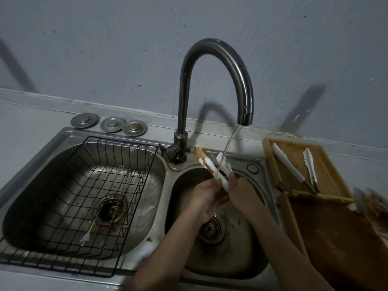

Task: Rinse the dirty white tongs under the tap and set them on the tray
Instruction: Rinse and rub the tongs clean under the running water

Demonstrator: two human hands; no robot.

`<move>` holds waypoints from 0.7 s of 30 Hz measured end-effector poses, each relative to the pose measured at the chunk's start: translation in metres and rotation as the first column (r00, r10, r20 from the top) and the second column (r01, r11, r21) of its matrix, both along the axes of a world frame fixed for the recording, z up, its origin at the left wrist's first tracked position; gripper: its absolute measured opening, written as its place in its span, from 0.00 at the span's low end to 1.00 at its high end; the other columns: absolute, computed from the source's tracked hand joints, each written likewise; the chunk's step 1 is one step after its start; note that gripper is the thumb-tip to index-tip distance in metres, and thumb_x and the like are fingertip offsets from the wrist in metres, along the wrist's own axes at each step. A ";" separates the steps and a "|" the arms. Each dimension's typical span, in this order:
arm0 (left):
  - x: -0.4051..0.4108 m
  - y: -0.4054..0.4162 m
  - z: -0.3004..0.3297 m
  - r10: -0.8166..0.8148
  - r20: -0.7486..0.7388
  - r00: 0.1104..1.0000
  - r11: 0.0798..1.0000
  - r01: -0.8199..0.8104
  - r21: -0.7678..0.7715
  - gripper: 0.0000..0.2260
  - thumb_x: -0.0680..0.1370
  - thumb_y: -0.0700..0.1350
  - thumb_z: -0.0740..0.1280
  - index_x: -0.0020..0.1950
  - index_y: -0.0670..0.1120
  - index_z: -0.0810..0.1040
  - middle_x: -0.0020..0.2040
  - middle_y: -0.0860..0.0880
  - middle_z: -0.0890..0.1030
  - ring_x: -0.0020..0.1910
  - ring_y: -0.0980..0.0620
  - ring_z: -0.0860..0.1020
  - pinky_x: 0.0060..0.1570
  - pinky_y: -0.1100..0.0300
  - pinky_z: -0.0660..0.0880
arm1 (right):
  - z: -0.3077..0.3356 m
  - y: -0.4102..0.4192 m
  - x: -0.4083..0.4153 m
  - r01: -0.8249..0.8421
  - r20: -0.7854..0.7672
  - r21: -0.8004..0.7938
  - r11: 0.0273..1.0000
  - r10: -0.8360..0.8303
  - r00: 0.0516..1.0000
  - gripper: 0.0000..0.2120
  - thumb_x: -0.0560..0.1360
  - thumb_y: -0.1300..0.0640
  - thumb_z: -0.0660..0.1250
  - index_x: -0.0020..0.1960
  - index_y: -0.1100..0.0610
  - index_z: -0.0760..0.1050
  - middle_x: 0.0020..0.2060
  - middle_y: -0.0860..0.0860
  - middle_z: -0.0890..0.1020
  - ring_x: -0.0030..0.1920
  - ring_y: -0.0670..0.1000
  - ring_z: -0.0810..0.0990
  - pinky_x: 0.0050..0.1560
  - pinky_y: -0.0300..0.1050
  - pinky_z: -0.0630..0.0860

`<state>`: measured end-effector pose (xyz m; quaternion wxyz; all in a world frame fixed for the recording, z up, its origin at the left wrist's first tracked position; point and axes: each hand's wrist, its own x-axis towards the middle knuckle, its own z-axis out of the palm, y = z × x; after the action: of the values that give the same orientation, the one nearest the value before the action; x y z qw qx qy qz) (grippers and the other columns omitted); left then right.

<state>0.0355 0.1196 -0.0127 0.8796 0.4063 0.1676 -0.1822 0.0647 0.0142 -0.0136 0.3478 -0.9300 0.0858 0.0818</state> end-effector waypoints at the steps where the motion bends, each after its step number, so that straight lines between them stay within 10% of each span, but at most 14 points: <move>1: -0.001 0.000 -0.001 -0.003 0.022 1.000 1.000 0.003 0.000 0.08 0.79 0.35 0.60 0.54 0.36 0.78 0.38 0.44 0.83 0.30 0.55 0.82 0.27 0.67 0.76 | 0.003 0.000 0.001 0.006 0.008 -0.010 1.000 -0.006 1.000 0.23 0.81 0.49 0.49 0.55 0.67 0.74 0.50 0.63 0.80 0.49 0.58 0.79 0.43 0.43 0.68; 21: -0.001 0.018 0.007 0.137 0.073 0.988 0.989 -0.132 -0.070 0.10 0.79 0.31 0.59 0.57 0.32 0.77 0.39 0.42 0.85 0.37 0.52 0.84 0.36 0.65 0.80 | 0.006 0.029 0.010 0.113 -0.014 0.346 0.931 -0.116 0.993 0.23 0.80 0.48 0.52 0.54 0.67 0.73 0.38 0.57 0.76 0.34 0.51 0.74 0.32 0.42 0.69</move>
<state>0.0348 0.1378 -0.0056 0.9085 0.3718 0.1543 -0.1121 0.0748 0.0435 -0.0078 0.5105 -0.8480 0.1230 0.0722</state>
